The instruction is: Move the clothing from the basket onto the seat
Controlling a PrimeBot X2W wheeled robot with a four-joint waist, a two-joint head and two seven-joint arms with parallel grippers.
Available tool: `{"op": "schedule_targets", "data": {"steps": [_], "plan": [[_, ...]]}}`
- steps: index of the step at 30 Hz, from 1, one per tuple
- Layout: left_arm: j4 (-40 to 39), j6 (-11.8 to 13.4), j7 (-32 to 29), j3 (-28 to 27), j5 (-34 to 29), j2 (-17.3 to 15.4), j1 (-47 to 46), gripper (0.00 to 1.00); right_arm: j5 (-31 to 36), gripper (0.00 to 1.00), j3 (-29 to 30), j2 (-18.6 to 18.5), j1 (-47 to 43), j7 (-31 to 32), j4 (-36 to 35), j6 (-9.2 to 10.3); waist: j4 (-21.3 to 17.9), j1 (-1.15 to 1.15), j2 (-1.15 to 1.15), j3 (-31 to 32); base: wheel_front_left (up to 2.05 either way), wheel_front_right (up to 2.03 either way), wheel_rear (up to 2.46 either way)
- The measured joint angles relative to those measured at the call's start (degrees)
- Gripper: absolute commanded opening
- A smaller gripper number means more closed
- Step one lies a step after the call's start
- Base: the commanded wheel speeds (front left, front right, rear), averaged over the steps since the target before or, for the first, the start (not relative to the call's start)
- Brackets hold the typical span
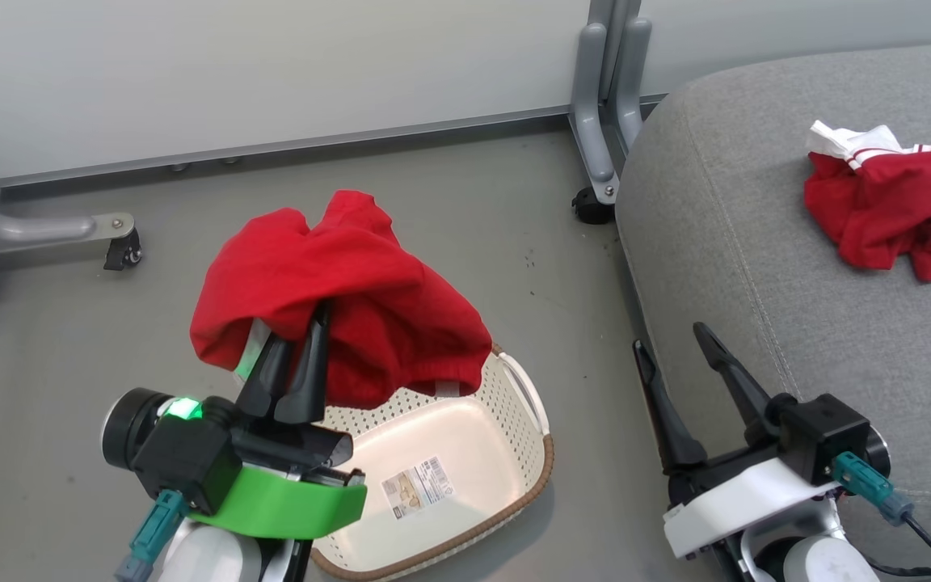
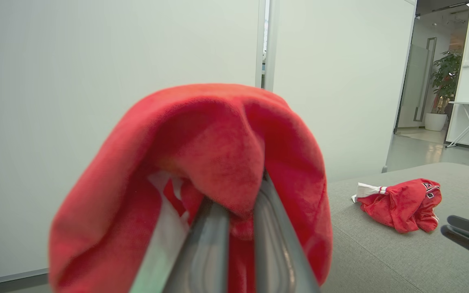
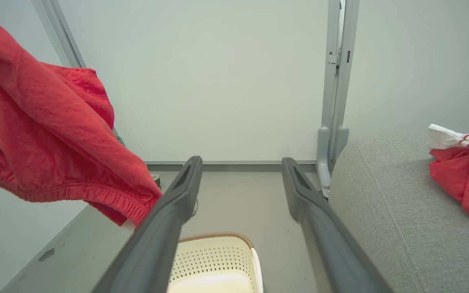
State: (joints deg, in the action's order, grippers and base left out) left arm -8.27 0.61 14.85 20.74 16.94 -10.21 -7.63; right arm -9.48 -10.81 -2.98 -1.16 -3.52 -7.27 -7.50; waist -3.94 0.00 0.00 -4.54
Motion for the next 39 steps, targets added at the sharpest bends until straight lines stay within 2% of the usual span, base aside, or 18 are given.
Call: {"op": "schedule_targets", "data": {"steps": [3,7,15,19,30,38,39], "plan": [[-0.05,0.18,-0.11,0.18,0.00,-0.02,-0.03,0.00,-0.14,1.00,-1.16,-0.10,0.01,0.10,0.12,0.00,-0.04,0.00,0.00,-0.15,0.00,0.00,0.00],[-0.10,0.25,-0.14,0.32,0.00,-0.11,-0.16,0.00,-1.69,1.00,-5.64,-1.31,0.95,0.44,0.10,0.00,-0.06,0.00,0.00,-0.56,0.00,0.00,0.00],[-0.23,0.35,-0.14,0.73,0.00,-0.18,-1.31,0.00,-8.81,1.00,-22.60,-3.42,9.99,0.92,2.31,0.00,0.01,0.00,0.00,-1.95,0.00,0.00,0.00],[0.05,-0.12,-0.14,1.63,0.00,0.16,-2.38,0.00,-11.24,1.00,-28.05,-3.74,15.74,-0.11,5.54,0.00,0.68,0.00,0.00,-2.65,0.00,0.00,0.00],[1.12,-1.20,-0.08,3.77,-0.43,1.79,-4.84,0.00,-14.49,1.00,-34.33,-1.96,30.75,-4.36,18.85,0.01,2.86,0.00,0.00,-5.15,0.00,0.00,0.00],[1.60,-1.80,0.02,4.66,-0.43,2.33,-5.06,0.00,-16.78,1.00,-37.32,-0.43,37.73,-7.31,26.63,0.01,3.63,0.00,0.00,-5.53,0.00,0.00,0.00],[1.65,-1.87,0.02,4.71,-0.43,2.41,-5.07,0.00,-17.19,0.50,-37.82,-0.24,38.41,-7.58,27.37,0.00,3.71,0.01,0.00,-5.52,0.00,0.00,0.00]]}}
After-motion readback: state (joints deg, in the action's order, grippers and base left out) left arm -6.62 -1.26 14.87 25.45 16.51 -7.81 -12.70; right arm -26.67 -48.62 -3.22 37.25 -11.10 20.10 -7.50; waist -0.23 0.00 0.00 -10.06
